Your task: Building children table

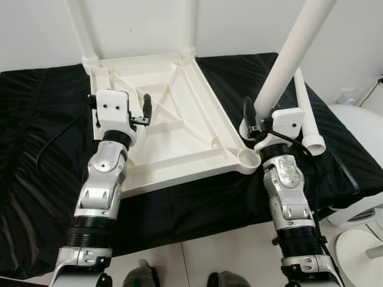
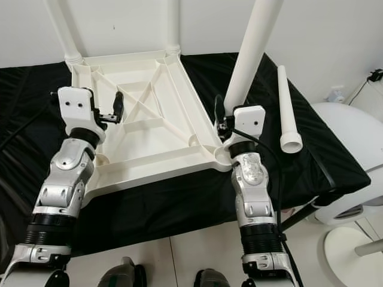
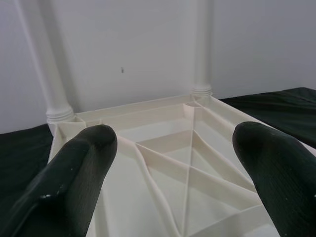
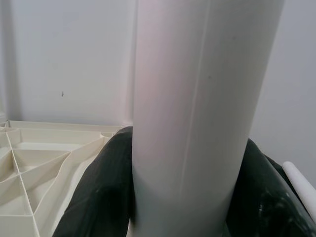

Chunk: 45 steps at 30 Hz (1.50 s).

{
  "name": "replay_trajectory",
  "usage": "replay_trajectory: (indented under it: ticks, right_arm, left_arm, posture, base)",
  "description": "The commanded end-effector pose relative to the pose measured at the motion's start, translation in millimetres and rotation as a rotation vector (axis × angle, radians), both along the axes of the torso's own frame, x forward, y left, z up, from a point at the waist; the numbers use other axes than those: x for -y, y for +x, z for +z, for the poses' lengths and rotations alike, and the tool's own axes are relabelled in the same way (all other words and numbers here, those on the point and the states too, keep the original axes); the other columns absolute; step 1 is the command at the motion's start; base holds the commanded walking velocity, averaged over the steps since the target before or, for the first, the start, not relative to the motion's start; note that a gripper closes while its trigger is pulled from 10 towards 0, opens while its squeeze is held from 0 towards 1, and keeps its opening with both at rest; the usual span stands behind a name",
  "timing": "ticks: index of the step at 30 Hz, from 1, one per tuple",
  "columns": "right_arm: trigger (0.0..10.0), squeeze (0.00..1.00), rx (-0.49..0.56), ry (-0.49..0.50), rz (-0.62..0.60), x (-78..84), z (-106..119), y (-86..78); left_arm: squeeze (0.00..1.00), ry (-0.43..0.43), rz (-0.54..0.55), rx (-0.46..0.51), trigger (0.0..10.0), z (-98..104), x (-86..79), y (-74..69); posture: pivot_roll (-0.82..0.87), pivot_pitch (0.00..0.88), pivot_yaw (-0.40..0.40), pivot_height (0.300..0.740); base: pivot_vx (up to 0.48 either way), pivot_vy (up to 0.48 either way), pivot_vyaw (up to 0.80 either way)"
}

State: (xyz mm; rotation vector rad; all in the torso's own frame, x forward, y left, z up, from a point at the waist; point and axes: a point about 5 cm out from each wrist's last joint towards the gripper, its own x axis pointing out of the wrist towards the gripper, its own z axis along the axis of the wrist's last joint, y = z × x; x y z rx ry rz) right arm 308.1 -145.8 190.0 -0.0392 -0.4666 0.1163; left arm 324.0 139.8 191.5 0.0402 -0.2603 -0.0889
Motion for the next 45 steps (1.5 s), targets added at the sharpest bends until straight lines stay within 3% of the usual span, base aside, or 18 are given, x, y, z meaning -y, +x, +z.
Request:
replay_trajectory:
  ticks: [1, 10, 21, 30, 34, 37, 40, 45]
  right_arm:
    - [10.0, 0.00, 0.037, 0.014, -0.010, 1.2, 6.6, -1.1]
    - [10.0, 0.00, 0.007, 0.011, -0.015, 5.9, 2.0, -0.7]
    - [10.0, 0.00, 0.001, 0.009, -0.002, 2.4, 3.1, 3.3]
    - [10.0, 0.00, -0.004, 0.005, 0.004, 2.1, 1.9, 3.4]
    - [10.0, 0.00, -0.009, 0.002, 0.011, 1.4, 1.5, 4.4]
    - [10.0, 0.00, -0.009, 0.001, 0.012, 1.3, 1.7, 4.8]
    - [10.0, 0.00, -0.009, 0.001, 0.012, 1.3, 1.8, 4.9]
    - [10.0, 0.00, -0.002, 0.001, 0.006, 2.0, 3.0, 5.2]
  left_arm:
    - [0.00, 0.009, -0.053, -0.011, 10.0, 0.4, 8.3, 2.3]
    - [0.00, 0.064, -0.119, -0.014, 10.0, -1.1, 20.2, 2.1]
    - [0.00, 0.193, -0.324, -0.107, 10.0, -18.7, 41.9, -6.4]
    - [0.00, 0.263, -0.456, -0.113, 10.0, -20.4, 54.3, -12.0]
    - [0.00, 0.343, -0.671, -0.105, 10.0, -18.7, 71.8, -22.4]
    - [0.00, 0.359, -0.763, -0.113, 10.0, -19.3, 78.0, -28.2]
    - [0.00, 0.358, -0.780, -0.116, 10.0, -19.4, 79.1, -29.2]
    - [0.00, 0.476, -0.933, -0.154, 10.0, -32.6, 95.0, -35.8]
  posture:
    - [-0.03, 0.036, 0.017, 0.740]
    - [-0.02, 0.029, -0.002, 0.740]
    - [0.00, 0.030, -0.009, 0.740]
    - [0.00, 0.039, -0.013, 0.740]
    - [0.01, 0.045, -0.017, 0.740]
    - [0.01, 0.046, -0.017, 0.740]
    - [0.01, 0.046, -0.017, 0.740]
    - [0.01, 0.045, -0.009, 0.740]
  base:
    - [0.000, 0.000, 0.00]
    - [0.000, 0.000, 0.00]
    - [0.000, 0.000, 0.00]
    - [0.000, 0.000, 0.00]
    - [0.000, 0.000, 0.00]
    - [0.000, 0.000, 0.00]
    - [0.000, 0.000, 0.00]
    - [0.000, 0.000, 0.00]
